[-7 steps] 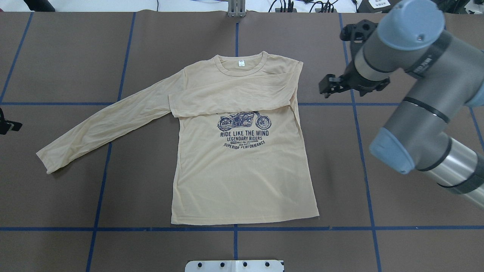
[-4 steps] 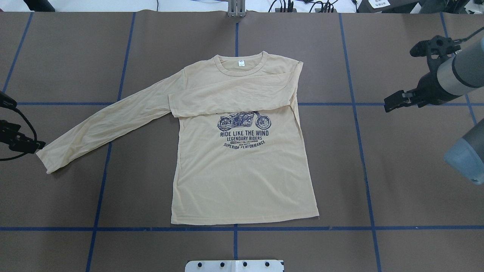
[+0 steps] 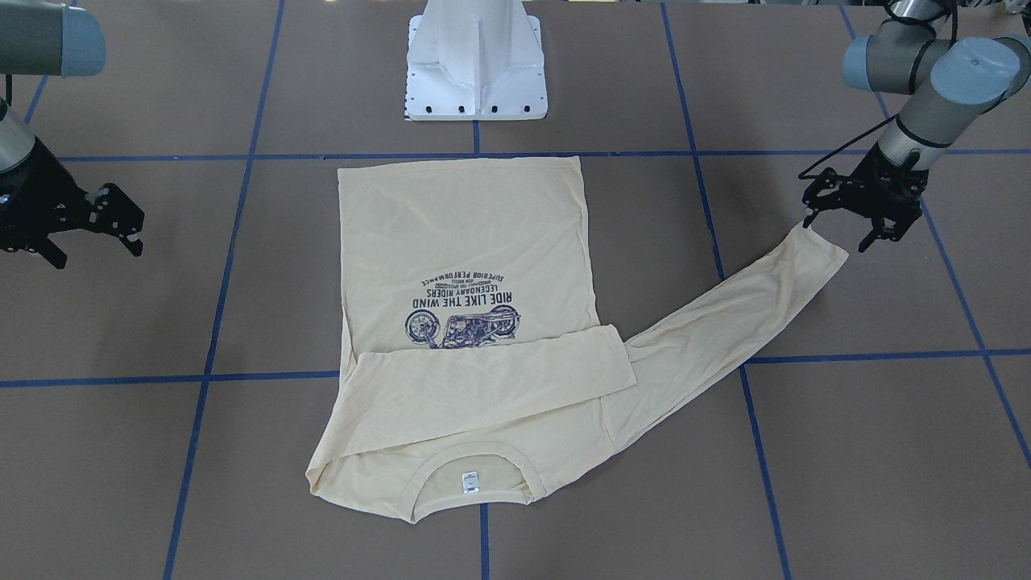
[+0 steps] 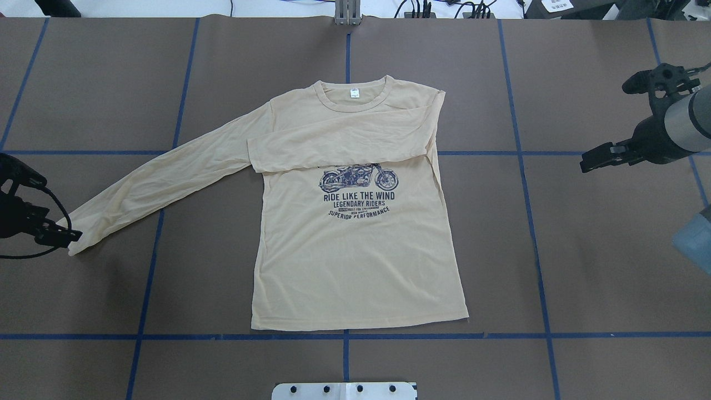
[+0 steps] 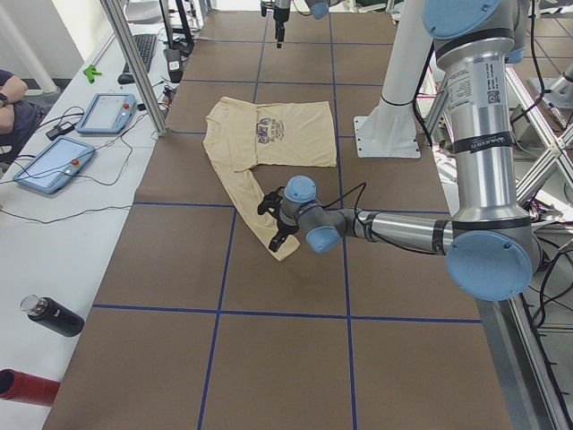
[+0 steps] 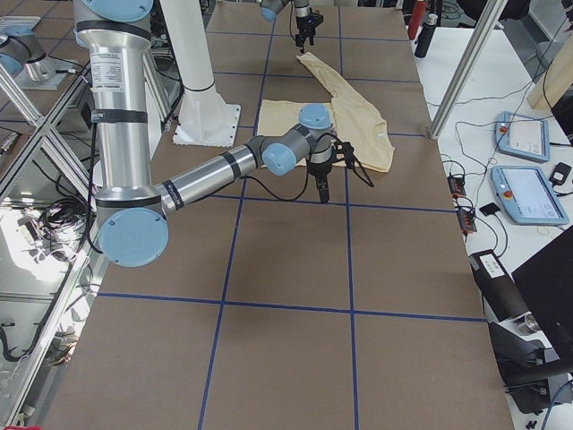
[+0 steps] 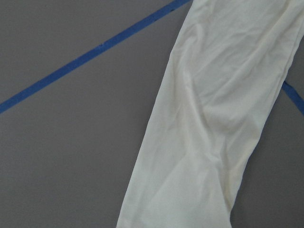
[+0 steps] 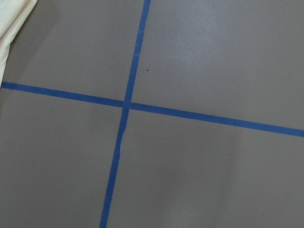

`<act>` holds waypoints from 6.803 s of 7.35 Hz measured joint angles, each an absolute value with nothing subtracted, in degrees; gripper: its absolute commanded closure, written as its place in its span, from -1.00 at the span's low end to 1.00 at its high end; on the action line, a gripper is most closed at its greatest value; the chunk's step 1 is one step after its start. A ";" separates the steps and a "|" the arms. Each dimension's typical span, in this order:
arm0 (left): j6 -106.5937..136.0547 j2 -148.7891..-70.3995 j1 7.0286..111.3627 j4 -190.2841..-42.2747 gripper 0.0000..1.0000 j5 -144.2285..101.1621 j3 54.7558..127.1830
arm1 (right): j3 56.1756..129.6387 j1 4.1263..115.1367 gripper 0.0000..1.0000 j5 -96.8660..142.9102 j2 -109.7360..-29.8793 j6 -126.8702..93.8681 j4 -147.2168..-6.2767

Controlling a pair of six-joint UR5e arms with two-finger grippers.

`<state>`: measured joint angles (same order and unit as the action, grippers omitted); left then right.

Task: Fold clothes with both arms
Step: 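Release the sleeve and withdraw the right gripper while the left gripper grasps the other cuff, then fold the other sleeve across the shirt body with the left gripper, then move both grippers to the hem corners nearest the robot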

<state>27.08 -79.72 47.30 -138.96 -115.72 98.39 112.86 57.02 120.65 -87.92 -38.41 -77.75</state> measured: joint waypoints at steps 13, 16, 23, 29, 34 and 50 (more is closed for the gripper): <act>28.83 -77.59 41.92 -140.97 1.00 -112.64 98.26 | 112.80 56.89 -0.99 120.50 -87.54 -38.83 -77.53; 28.67 -76.36 41.91 -140.81 1.00 -112.28 100.52 | 112.81 56.87 -0.99 120.50 -87.44 -38.85 -77.52; 28.64 -106.00 44.20 -99.65 1.00 -112.03 109.22 | 112.42 56.87 -0.99 120.44 -87.08 -38.89 -77.52; 43.45 -158.38 42.39 -76.73 1.00 -112.39 73.22 | 112.34 56.87 -0.99 120.42 -86.36 -39.58 -77.54; 74.57 -170.19 35.43 -95.96 -1.00 -112.44 53.07 | 112.30 56.84 -0.99 120.50 -85.97 -39.81 -77.60; 76.42 -103.49 17.48 -110.74 -0.77 -98.15 114.77 | 126.25 15.17 -0.99 91.05 -87.37 -87.41 -77.52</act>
